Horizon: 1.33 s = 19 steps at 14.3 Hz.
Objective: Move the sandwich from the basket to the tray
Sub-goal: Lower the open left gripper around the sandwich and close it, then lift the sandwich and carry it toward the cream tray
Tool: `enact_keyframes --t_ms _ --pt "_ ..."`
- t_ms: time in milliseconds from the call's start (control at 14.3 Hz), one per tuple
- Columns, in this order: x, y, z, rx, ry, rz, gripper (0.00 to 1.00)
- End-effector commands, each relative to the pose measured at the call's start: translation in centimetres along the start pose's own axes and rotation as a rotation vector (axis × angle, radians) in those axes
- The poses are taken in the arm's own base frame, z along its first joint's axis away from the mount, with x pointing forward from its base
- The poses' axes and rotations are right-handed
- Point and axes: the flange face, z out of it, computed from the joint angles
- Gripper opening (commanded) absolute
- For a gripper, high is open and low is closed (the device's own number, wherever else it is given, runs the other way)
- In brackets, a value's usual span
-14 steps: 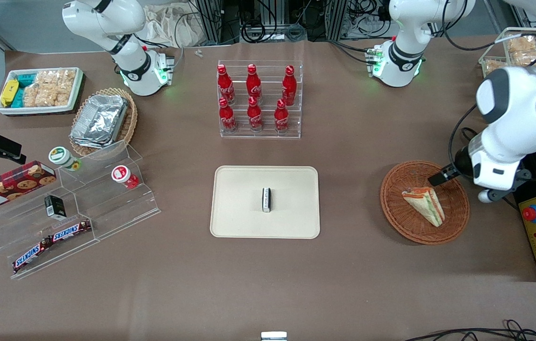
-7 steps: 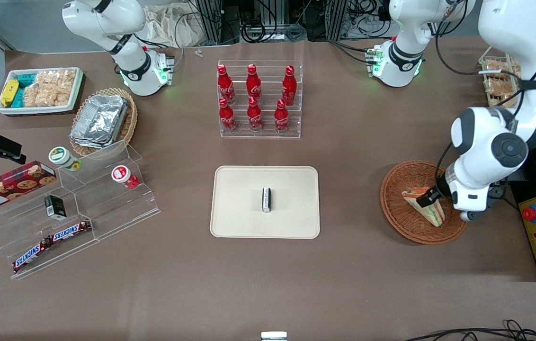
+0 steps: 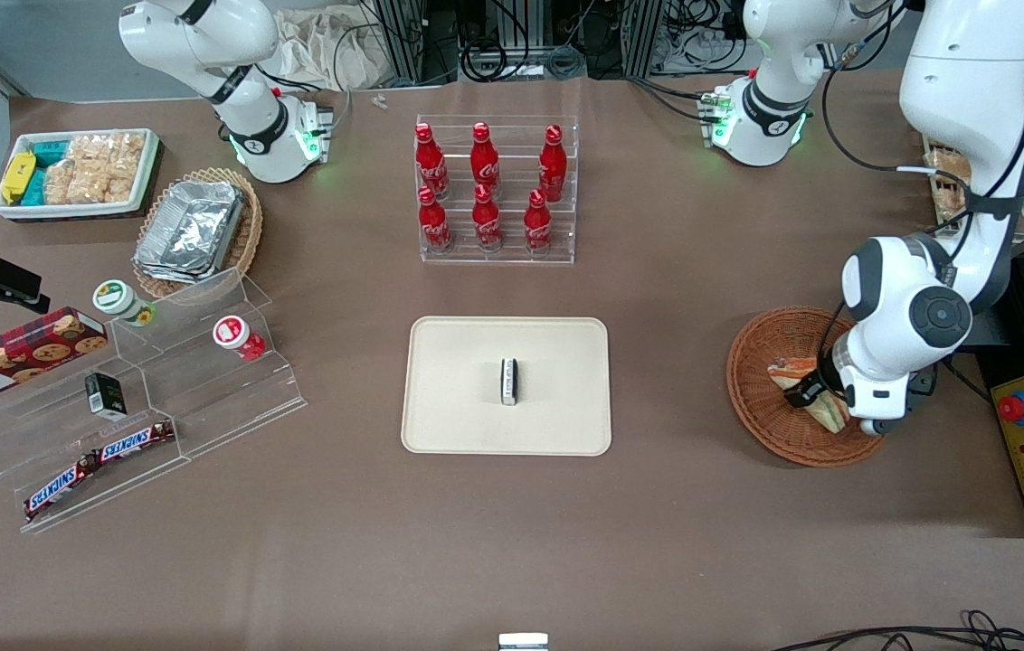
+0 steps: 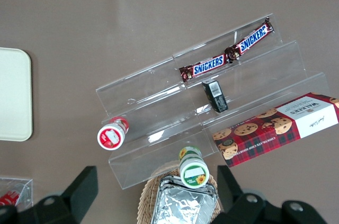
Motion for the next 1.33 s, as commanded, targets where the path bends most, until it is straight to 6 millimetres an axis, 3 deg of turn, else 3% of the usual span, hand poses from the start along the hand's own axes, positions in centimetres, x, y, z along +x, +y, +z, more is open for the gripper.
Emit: enact_keyframes --t_ms 0,140,349,488,628,837,1047,1256 --pt "0.4 0.1 -0.5 -0.005 0.031 0.005 0.0" --pt "0.4 0.1 -3.5 -0.01 0.051 0.018 0.0" --pt "-1.3 0.9 -11.6 0.027 0.028 0.046 0.0" --pt "-5.3 3.6 -16.0 0.011 0.041 0.168 0.0" --pt "-9.7 6.4 -17.7 0.007 0.038 0.315 0.0" --pt "-16.2 11.5 -16.9 -0.014 0.013 0.588 0.0" --pt "-21.6 17.2 -13.4 -0.059 -0.061 0.754 0.0" --pt "-24.8 20.5 -9.4 -0.152 -0.049 0.793 0.0"
